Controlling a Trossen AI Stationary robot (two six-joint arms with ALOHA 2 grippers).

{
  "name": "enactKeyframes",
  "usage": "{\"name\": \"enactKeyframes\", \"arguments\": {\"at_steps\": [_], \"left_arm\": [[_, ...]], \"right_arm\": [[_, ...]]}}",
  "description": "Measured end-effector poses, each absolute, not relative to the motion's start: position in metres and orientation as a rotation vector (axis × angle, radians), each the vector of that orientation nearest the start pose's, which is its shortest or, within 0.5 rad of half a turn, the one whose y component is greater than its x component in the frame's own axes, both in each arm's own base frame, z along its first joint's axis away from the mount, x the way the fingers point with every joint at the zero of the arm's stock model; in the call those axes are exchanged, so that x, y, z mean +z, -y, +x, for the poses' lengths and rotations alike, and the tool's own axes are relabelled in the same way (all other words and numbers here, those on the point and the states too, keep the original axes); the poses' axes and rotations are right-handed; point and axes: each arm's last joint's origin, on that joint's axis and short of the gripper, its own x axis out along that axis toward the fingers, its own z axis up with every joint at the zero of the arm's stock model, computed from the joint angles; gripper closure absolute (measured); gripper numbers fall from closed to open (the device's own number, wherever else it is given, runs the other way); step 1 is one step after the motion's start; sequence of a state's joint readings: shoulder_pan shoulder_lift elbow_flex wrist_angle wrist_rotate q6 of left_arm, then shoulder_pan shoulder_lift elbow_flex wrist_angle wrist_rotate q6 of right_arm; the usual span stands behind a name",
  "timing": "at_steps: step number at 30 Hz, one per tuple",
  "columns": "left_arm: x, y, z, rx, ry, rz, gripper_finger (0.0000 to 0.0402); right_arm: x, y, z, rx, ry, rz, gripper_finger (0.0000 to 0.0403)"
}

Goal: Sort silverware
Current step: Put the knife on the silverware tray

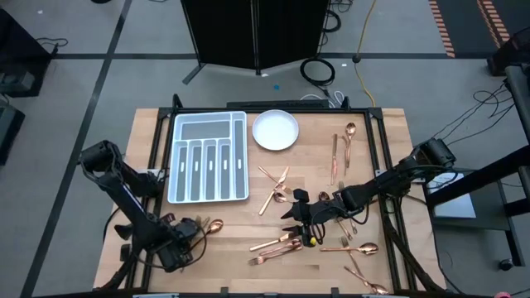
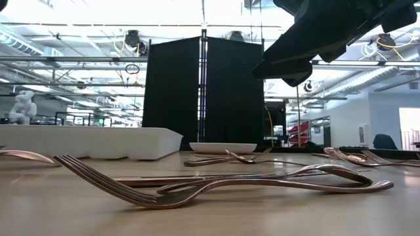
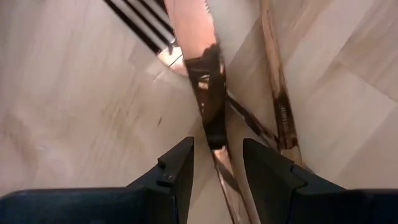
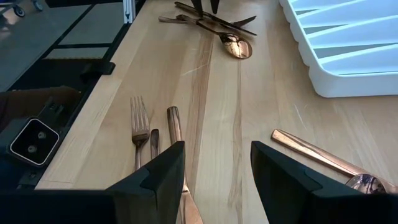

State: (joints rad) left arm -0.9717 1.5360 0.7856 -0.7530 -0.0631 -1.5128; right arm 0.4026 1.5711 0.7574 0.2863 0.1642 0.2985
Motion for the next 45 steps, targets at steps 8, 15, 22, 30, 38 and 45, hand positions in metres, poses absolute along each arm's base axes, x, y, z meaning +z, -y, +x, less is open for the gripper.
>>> {"name": "enactKeyframes", "arguments": {"at_steps": [8, 15, 22, 30, 38, 45], "left_arm": [[0.148, 0.191, 0.141, 0.405, -1.448, -0.473, 0.0266], [0.148, 0.189, 0.141, 0.418, -1.452, -0.467, 0.021], [0.146, 0.193, 0.133, 0.389, -1.459, -0.419, 0.0156], [0.125, 0.187, 0.116, 0.388, -1.381, -0.469, 0.0155], [0.127, 0.187, 0.117, 0.376, -1.398, -0.415, 0.0225], [0.136, 0.183, 0.119, 0.388, -1.397, -0.433, 0.036]], "right_arm": [[0.182, -0.119, 0.292, 0.155, -0.536, 0.143, 0.0229], [0.182, -0.119, 0.292, 0.155, -0.536, 0.143, 0.0229], [0.182, -0.119, 0.292, 0.155, -0.536, 0.143, 0.0229], [0.182, -0.119, 0.292, 0.155, -0.537, 0.143, 0.0229], [0.182, -0.118, 0.292, 0.134, -0.533, 0.134, 0.0229], [0.182, -0.118, 0.292, 0.13, -0.531, 0.13, 0.0229]]}}
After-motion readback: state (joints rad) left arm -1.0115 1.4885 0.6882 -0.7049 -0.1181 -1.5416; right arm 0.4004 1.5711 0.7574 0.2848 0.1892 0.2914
